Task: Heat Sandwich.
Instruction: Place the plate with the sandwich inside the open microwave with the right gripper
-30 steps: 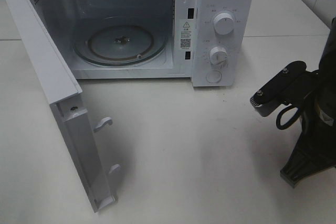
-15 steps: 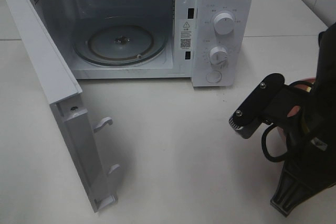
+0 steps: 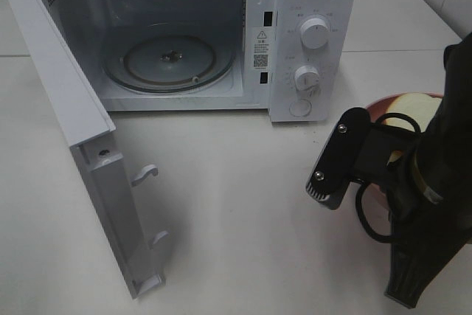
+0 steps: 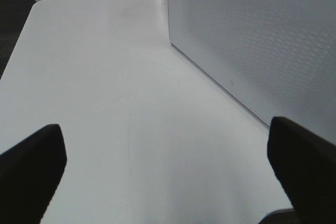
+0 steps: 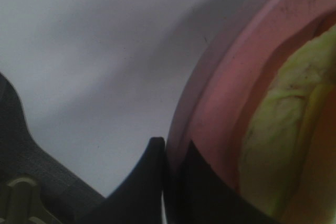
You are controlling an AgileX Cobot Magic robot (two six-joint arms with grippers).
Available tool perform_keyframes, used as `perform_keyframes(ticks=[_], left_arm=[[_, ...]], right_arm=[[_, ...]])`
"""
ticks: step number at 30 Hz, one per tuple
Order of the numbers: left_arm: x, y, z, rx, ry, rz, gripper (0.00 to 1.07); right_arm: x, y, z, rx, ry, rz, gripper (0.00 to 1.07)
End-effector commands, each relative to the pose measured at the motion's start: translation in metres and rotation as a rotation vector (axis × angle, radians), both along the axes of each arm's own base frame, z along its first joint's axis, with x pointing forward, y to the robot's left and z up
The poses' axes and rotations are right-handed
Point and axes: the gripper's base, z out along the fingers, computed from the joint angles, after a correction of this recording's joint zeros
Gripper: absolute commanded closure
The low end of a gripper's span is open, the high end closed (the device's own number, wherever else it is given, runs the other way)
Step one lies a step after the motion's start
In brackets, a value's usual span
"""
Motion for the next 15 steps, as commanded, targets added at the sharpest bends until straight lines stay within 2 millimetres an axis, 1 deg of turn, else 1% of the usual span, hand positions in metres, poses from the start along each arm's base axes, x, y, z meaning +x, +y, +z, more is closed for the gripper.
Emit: perform_keyframes(ticks=[1, 4, 5, 7, 10, 12, 15], left_arm=[[-0.003, 0.0, 0.0, -0.006, -0.037, 0.007, 0.05], [-0.003, 0.0, 0.0, -0.006, -0.037, 0.007, 0.05], [-0.003, 0.0, 0.0, -0.006, -0.037, 0.007, 0.05], [-0.003, 0.0, 0.0, -0.006, -0.037, 0.007, 0.05], [-0.003, 0.0, 0.0, -0.006, -0.037, 0.007, 0.05], [-0.003, 0.0, 0.0, -0.006, -0.037, 0.007, 0.05], [-0.003, 0.0, 0.0, -0.006, -0.037, 0.007, 0.05]], right_arm=[[0.002, 0.001, 0.002, -0.023, -0.012, 0.114, 1.06], [0.002, 0.003, 0.002, -0.02, -0.009, 0.151, 1.06], [0.003, 0.004, 0.002, -0.019, -0.005, 0.197, 1.06], [0.003, 0.005, 0.002, -0.018, -0.004, 0.217, 1.06], [0.005, 0.008, 0.001, -0.015, 0.0, 0.307, 1.06], [0.005, 0.009, 0.001, -0.014, 0.0, 0.324, 1.06], [0.006, 0.014, 0.001, -0.002, -0.006, 0.417, 1.06]])
